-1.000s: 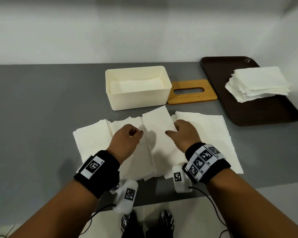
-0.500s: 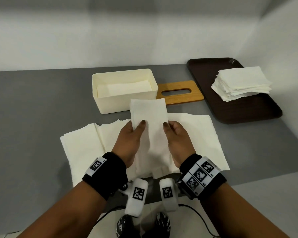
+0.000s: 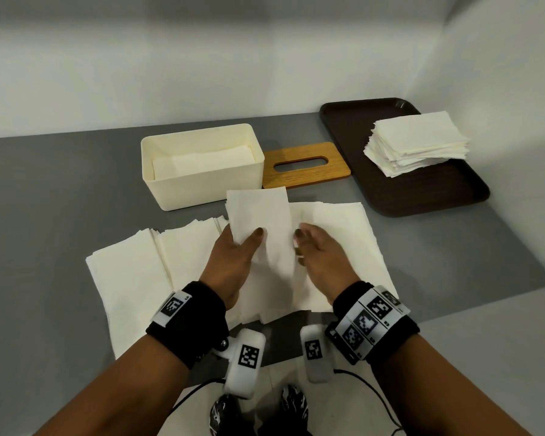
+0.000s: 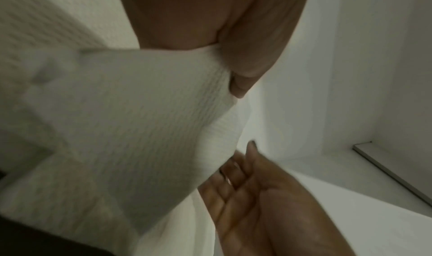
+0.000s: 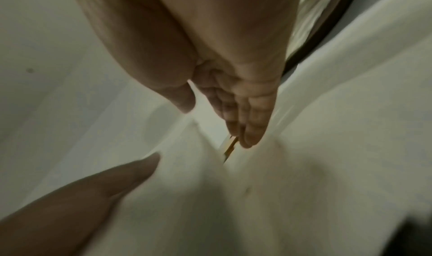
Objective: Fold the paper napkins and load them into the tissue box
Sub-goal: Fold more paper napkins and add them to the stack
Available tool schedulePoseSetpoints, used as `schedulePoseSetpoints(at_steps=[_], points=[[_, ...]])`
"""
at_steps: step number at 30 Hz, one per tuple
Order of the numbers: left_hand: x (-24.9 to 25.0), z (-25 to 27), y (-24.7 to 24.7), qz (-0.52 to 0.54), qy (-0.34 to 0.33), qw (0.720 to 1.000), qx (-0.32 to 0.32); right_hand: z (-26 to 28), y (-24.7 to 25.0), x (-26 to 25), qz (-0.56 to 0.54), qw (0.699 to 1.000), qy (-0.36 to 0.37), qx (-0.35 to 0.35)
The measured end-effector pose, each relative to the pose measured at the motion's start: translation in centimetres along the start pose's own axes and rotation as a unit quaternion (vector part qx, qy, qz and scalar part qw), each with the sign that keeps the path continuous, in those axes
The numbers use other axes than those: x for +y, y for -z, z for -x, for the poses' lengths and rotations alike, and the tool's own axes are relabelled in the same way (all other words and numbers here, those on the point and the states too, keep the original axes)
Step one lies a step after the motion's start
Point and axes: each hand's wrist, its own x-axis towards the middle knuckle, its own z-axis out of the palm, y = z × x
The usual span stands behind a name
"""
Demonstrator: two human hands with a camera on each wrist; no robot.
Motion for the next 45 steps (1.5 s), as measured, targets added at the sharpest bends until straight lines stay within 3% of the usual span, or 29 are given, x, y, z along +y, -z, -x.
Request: schedulePoseSetpoints(at_steps=[4, 7, 11, 17, 21, 24, 27, 30, 32, 37, 45], points=[[0.3, 0.0, 0.5, 0.006, 0.020, 1.000, -0.004, -1.5, 4.6, 2.1, 0.210, 0.969, -0.067, 0.107], [0.5, 0.1, 0.7, 0.012, 0.030, 0.999, -0.006, -2.0, 5.9, 3.1, 0.298, 0.942, -0.116, 0.106], [0.6, 0.2, 0.7, 0.026, 0.049, 0.998, -0.024, -2.6, 5.9, 3.3, 0.318, 0.935, -0.129, 0.094], [0.9, 0.4, 1.1, 0.026, 0.065, 0.997, -0.017, -3.3, 6.6, 3.9, 0.282, 0.949, -0.120, 0.071], [0.6, 0.6, 1.4, 0.040, 0.072, 0.996, -0.017, -3.0, 7.2, 3.9, 0.122, 0.985, -0.065, 0.107], [0.7, 0.8, 1.2, 0.055, 0.073, 0.996, -0.017, -2.1, 7.5, 2.3, 0.018, 0.995, 0.010, 0.101], [0.6, 0.8, 1.1, 0.061, 0.080, 0.995, -0.017, -0.9, 7.3, 0.3, -0.089, 0.992, 0.070, 0.062], [0.6, 0.8, 0.8, 0.067, 0.103, 0.992, -0.021, -0.3, 5.6, -0.8, -0.172, 0.983, 0.069, -0.003], [0.7, 0.8, 0.4, 0.089, 0.113, 0.989, -0.031, -0.1, 3.8, -0.9, -0.154, 0.986, 0.053, -0.023], [1.2, 1.4, -0.6, 0.051, 0.091, 0.994, -0.023, 0.4, 0.3, -1.0, -0.059, 0.996, 0.066, 0.021], [0.7, 1.4, 0.1, 0.075, 0.110, 0.991, -0.027, 0.1, -1.0, -0.5, 0.005, 0.996, 0.081, 0.033]])
